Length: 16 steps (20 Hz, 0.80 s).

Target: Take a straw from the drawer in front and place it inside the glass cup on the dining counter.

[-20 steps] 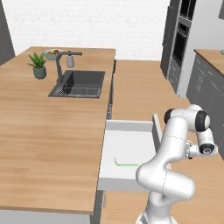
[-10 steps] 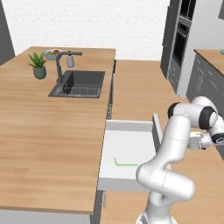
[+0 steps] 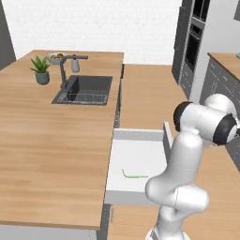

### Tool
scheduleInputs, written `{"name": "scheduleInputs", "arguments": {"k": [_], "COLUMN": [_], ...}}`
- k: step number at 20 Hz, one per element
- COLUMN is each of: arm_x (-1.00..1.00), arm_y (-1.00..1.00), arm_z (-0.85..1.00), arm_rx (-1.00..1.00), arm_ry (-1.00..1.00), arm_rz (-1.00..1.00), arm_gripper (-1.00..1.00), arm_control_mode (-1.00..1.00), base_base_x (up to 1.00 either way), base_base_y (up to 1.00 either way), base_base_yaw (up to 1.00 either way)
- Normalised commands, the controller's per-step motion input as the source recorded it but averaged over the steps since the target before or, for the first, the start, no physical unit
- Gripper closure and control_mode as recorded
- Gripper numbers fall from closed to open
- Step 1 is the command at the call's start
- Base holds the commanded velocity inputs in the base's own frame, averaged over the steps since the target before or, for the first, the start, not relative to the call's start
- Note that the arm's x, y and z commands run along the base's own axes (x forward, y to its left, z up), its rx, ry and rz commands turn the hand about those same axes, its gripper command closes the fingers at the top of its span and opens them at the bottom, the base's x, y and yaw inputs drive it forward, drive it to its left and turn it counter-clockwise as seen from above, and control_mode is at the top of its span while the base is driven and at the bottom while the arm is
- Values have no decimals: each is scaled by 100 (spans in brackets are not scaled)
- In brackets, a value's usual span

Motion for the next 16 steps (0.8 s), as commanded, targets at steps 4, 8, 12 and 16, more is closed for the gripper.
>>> {"name": "scheduleInputs", "arguments": {"k": [4, 8, 12, 16], "arm_x": [0, 3, 18, 25], "arm_y": [91, 92, 78, 33], "arm_z": [52, 8, -2, -19], "arm_rx": [-32, -32, -29, -21], "arm_ry": [9, 18, 25, 21], "arm_rz": [0, 0, -4, -8], "arm_gripper": [-100, -100, -100, -100], "arm_control_mode": [-100, -100, -100, -100], "base_base_x": [0, 0, 0, 0], "base_base_y": [0, 0, 0, 0], "base_base_yaw": [0, 0, 0, 0]}}
